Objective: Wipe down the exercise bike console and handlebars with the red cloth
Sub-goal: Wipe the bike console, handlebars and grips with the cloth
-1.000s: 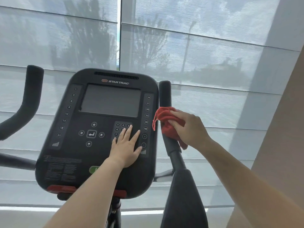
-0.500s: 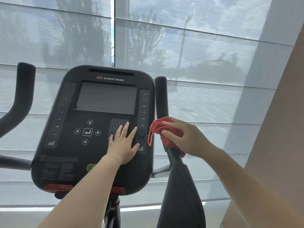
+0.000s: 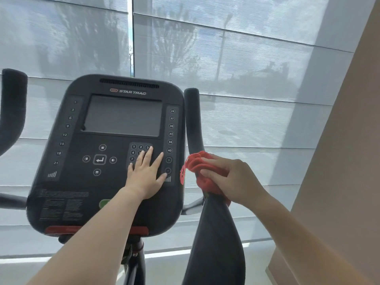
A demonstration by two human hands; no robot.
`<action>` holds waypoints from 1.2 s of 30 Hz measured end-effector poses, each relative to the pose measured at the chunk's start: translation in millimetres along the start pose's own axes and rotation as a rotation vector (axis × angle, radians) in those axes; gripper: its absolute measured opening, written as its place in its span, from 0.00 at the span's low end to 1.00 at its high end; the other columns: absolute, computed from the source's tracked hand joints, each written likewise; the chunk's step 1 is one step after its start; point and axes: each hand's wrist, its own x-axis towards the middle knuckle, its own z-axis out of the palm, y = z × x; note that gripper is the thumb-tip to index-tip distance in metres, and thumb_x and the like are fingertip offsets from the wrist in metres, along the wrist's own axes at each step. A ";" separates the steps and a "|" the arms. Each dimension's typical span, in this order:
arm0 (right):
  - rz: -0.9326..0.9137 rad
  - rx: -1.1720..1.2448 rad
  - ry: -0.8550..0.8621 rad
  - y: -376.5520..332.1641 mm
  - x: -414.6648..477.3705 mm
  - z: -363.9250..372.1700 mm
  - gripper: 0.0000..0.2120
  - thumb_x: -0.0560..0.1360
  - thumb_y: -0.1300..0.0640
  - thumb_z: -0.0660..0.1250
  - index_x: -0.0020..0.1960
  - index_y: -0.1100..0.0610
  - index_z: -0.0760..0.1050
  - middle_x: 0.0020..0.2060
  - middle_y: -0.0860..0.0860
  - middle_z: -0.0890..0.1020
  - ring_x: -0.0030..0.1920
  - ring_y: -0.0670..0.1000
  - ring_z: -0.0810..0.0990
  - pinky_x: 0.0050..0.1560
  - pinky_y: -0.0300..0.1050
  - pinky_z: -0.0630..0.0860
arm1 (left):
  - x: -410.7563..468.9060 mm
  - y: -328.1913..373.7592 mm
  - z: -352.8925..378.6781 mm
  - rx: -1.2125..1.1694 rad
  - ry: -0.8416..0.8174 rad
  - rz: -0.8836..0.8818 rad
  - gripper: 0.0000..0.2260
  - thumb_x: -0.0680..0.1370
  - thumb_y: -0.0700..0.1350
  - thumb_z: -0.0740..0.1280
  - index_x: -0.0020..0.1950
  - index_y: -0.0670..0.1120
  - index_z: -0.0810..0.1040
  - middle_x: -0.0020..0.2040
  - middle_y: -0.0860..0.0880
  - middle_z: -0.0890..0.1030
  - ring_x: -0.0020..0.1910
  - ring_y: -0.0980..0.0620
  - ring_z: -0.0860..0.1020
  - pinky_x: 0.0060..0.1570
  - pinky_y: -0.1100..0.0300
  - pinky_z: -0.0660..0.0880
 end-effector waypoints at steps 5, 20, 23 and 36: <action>0.016 -0.008 -0.006 -3.1 2.0 4.4 0.12 0.72 0.49 0.70 0.53 0.37 0.78 0.47 0.24 0.74 0.49 0.28 0.74 0.51 0.19 0.63 | -2.3 3.9 -0.5 -0.019 -0.022 -0.011 0.28 0.80 0.58 0.54 0.77 0.57 0.46 0.78 0.52 0.38 0.76 0.49 0.39 0.73 0.42 0.48; -0.057 -0.087 -0.046 -9.8 -1.5 -1.8 0.11 0.73 0.50 0.69 0.54 0.41 0.79 0.52 0.30 0.78 0.50 0.29 0.73 0.51 0.20 0.63 | -4.2 4.3 -1.5 -0.025 -0.030 -0.009 0.28 0.80 0.58 0.54 0.77 0.58 0.46 0.78 0.52 0.38 0.76 0.49 0.40 0.73 0.42 0.49; -0.059 -0.119 -0.084 -6.9 -7.7 -7.0 0.10 0.72 0.49 0.69 0.51 0.35 0.78 0.48 0.35 0.82 0.49 0.33 0.77 0.49 0.23 0.68 | -4.4 4.4 -1.0 -0.027 -0.029 -0.007 0.28 0.80 0.58 0.54 0.77 0.58 0.47 0.78 0.52 0.38 0.76 0.49 0.40 0.73 0.42 0.49; -0.160 0.100 0.276 -8.1 59.6 -32.2 0.15 0.72 0.56 0.70 0.52 0.37 0.77 0.56 0.38 0.78 0.56 0.33 0.75 0.60 0.28 0.67 | -4.0 -1.8 1.1 0.015 0.002 0.008 0.28 0.80 0.57 0.54 0.77 0.58 0.45 0.78 0.52 0.38 0.76 0.48 0.40 0.74 0.46 0.48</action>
